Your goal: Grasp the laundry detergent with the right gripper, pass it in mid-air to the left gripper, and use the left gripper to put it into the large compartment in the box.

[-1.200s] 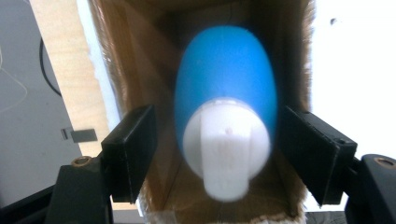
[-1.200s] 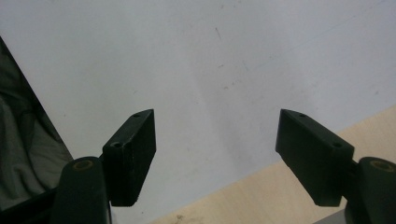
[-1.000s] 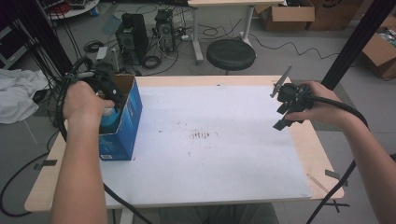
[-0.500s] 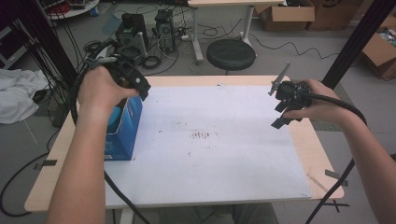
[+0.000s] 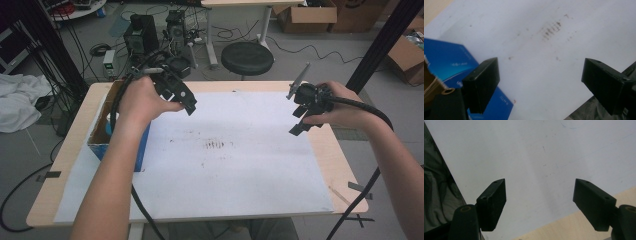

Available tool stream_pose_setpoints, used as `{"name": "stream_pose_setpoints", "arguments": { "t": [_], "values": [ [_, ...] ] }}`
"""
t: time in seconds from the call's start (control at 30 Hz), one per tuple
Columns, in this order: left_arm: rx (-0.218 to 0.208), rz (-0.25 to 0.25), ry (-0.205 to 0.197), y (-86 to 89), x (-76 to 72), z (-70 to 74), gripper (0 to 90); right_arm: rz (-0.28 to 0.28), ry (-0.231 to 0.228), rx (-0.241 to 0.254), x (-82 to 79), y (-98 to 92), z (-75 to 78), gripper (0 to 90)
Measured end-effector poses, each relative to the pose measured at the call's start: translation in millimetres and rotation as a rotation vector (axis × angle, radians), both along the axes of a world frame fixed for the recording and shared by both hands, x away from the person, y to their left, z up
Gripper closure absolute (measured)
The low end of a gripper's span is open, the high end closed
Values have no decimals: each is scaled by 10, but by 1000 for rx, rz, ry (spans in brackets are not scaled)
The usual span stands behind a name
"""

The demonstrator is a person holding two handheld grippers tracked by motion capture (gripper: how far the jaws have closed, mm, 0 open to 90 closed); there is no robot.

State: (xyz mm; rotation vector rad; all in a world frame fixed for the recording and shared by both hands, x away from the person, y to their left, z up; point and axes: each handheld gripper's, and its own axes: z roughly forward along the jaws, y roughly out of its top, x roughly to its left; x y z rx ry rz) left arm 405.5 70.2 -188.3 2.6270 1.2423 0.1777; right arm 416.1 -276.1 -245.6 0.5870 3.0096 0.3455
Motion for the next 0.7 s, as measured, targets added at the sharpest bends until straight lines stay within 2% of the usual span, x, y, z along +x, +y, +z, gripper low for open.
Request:
{"name": "stream_pose_setpoints", "arguments": {
  "t": [0.17,0.23,0.3,0.7],
  "values": [
    [1,-51,2,-174,16,-33,158,-6,0,-7,-10,-31,13,268],
    [0,-57,5,-205,17,-44,158,-7,0,-5,-14,-36,15,268],
    [12,-74,9,-283,21,-66,158,-11,-2,-8,-23,-49,25,268],
    [21,-83,14,-364,34,-100,158,-15,-1,-8,-32,-79,19,268]
  ]
}}
